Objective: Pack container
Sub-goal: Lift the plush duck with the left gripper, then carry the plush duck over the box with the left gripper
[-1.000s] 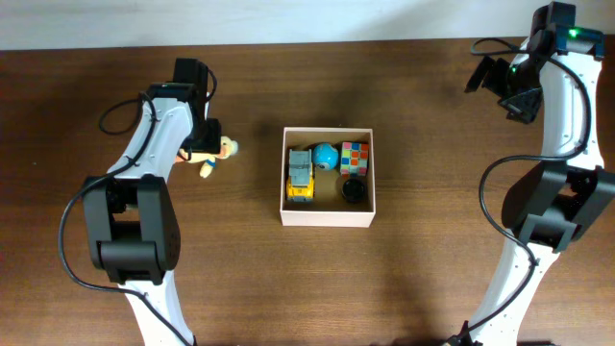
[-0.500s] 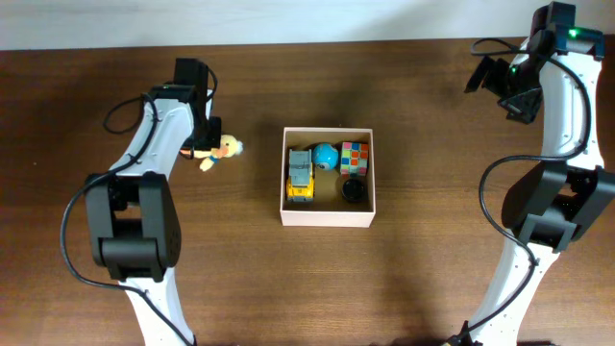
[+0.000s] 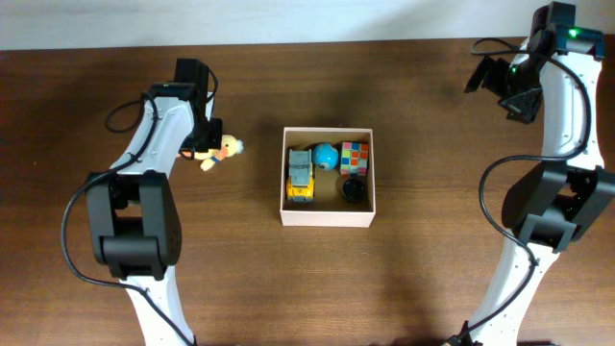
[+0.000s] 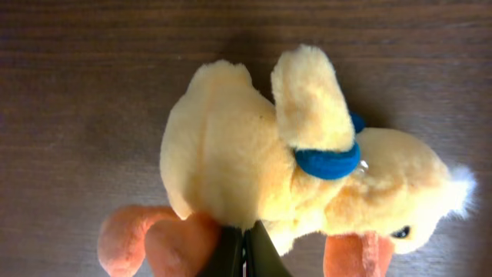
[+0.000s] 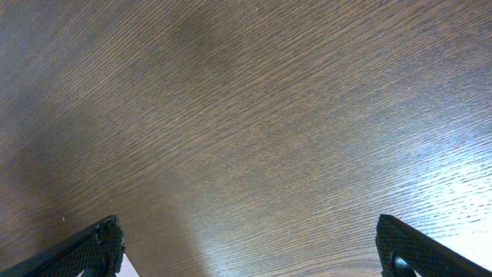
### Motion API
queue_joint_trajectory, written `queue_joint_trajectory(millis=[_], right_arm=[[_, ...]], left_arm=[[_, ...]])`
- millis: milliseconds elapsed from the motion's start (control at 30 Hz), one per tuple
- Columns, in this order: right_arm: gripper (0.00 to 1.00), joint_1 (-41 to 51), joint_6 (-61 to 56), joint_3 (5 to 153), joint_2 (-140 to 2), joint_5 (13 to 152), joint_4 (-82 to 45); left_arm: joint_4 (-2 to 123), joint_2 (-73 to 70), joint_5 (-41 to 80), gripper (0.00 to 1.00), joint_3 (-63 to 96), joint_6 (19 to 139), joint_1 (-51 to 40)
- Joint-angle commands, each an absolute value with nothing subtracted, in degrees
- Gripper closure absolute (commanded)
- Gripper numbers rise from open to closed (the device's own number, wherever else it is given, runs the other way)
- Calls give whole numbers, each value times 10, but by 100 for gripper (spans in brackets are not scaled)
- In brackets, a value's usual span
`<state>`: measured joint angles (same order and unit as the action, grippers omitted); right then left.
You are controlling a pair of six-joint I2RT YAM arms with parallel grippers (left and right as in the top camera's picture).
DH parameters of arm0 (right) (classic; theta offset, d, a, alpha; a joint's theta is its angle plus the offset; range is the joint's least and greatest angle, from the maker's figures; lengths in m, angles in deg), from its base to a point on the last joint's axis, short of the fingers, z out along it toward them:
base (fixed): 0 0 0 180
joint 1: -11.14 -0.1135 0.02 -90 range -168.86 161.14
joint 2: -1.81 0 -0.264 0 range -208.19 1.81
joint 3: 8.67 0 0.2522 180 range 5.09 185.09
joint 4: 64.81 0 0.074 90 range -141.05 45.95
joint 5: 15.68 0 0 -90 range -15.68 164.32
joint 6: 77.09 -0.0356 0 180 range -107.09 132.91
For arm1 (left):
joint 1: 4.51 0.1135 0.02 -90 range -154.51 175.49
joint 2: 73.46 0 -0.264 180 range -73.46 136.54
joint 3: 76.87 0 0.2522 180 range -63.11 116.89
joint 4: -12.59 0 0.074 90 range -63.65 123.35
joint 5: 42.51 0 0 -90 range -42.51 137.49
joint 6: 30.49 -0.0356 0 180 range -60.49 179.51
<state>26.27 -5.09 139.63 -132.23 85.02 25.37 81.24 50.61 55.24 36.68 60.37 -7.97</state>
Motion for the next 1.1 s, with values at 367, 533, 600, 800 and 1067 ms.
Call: queue_joint_trajectory(millis=[367,533,600,800,1067], right_arm=[[1,263,-52,1393,-1308,857,254],[1,263,-52,1393,-1308,857,254],[1,263,-52,1393,-1308,857,254],[1,263,-52,1393,-1308,857,254],[1,263,-52,1393,-1308,857,254]], left_arm=[[904,518,533,98,574,600,-83],[960,518,533,98,643,593,-99],[989,518,533,98,668,581,-113],[1085,518,533,99,742,555,-172],[1197,518,533,98,794,565,-267]])
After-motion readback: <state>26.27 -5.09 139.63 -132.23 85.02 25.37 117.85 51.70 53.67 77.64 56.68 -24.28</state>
